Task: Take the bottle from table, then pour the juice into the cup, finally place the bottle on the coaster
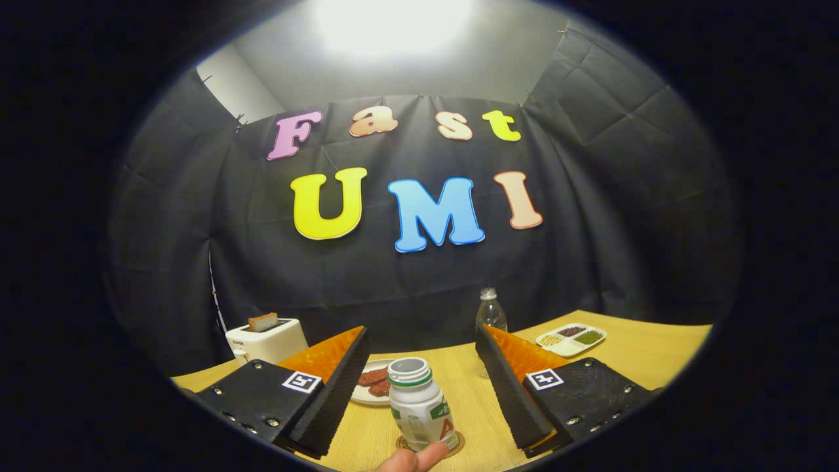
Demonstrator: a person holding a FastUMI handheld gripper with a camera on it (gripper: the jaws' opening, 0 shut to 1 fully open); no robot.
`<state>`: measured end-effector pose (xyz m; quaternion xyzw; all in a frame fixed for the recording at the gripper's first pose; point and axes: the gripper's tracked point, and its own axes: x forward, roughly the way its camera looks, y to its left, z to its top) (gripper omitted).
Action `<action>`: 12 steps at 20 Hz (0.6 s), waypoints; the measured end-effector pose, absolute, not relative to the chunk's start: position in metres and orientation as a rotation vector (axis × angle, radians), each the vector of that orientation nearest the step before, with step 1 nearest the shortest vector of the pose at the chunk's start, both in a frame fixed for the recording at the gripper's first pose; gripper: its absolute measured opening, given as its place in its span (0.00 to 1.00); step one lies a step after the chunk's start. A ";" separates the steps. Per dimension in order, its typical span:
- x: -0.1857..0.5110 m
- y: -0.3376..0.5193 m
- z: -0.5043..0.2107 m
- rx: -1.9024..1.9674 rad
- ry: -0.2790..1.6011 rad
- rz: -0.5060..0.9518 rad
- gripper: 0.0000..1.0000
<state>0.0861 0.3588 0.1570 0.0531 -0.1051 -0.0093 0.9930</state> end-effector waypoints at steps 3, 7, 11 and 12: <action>0.064 0.335 0.187 0.089 -0.277 -0.033 0.98; 0.044 0.277 0.203 0.053 -0.293 -0.053 0.98; 0.036 0.178 0.186 0.013 -0.283 -0.201 0.98; 0.035 0.148 0.172 0.006 -0.260 -0.240 0.98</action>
